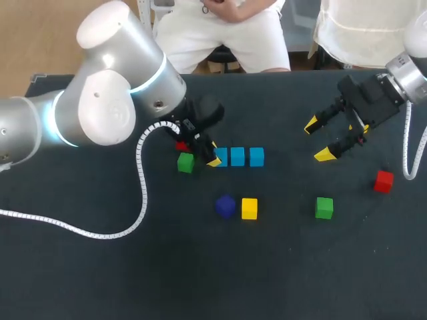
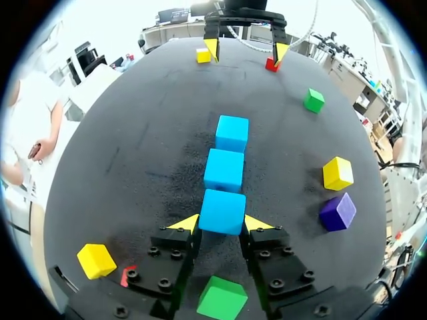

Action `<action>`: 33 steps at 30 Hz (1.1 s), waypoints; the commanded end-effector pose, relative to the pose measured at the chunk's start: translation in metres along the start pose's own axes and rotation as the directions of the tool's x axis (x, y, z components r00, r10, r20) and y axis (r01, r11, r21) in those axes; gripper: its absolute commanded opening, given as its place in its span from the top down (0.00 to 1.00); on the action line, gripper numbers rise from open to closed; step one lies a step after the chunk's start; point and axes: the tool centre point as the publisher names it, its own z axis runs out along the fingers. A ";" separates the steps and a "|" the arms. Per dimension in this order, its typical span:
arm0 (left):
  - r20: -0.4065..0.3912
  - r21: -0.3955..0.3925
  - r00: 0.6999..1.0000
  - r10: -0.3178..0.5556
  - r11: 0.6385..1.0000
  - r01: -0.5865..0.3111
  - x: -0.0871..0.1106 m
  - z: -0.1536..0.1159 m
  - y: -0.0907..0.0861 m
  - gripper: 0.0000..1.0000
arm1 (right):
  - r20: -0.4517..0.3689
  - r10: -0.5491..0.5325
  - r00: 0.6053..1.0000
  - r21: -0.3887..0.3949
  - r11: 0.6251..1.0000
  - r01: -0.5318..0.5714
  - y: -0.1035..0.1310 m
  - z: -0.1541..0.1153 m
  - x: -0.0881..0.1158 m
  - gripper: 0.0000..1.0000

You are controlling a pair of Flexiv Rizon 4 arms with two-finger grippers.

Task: Place the blue cubes, place green cubes on the blue cubes, place the yellow cubes on the green cubes, then place the red cubes on the yellow cubes, and place purple cube on the red cubes.

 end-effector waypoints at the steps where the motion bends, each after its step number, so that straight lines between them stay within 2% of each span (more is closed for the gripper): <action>1: 0.002 0.006 1.000 0.010 1.000 -0.010 -0.001 0.002 0.003 1.00 | 0.001 -0.001 1.000 0.001 1.000 0.001 0.000 0.000 0.000 0.00; 33: 0.002 0.017 1.000 0.028 0.999 -0.028 -0.007 0.005 0.007 1.00 | 0.001 -0.001 1.000 0.001 1.000 0.001 0.000 0.000 0.000 0.00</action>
